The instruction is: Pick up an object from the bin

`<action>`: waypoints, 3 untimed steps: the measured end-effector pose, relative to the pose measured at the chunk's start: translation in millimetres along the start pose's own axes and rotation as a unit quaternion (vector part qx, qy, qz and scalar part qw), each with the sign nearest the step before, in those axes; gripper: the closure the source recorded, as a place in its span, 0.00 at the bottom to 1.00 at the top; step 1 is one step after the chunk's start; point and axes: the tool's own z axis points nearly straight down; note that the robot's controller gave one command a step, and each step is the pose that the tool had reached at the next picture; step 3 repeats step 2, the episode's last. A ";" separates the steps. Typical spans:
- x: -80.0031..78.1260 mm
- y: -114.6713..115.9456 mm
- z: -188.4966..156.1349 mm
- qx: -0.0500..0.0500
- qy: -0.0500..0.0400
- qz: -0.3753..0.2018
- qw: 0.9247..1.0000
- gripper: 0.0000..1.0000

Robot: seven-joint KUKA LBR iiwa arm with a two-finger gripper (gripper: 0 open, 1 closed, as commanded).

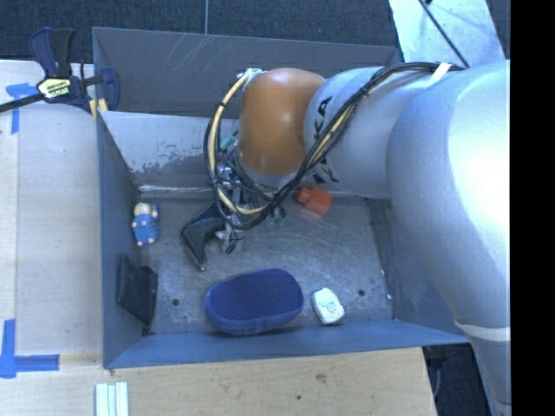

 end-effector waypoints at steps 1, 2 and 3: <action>0.3 1.0 -0.9 -0.001 0.001 -0.001 1.000 1.00; 19.3 4.6 -147.3 -0.001 0.014 -0.060 0.998 1.00; 19.3 4.6 -147.3 -0.001 0.014 -0.060 0.998 1.00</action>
Offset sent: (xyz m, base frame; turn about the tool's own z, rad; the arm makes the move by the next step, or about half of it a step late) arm 0.0000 0.0000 0.0000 0.0000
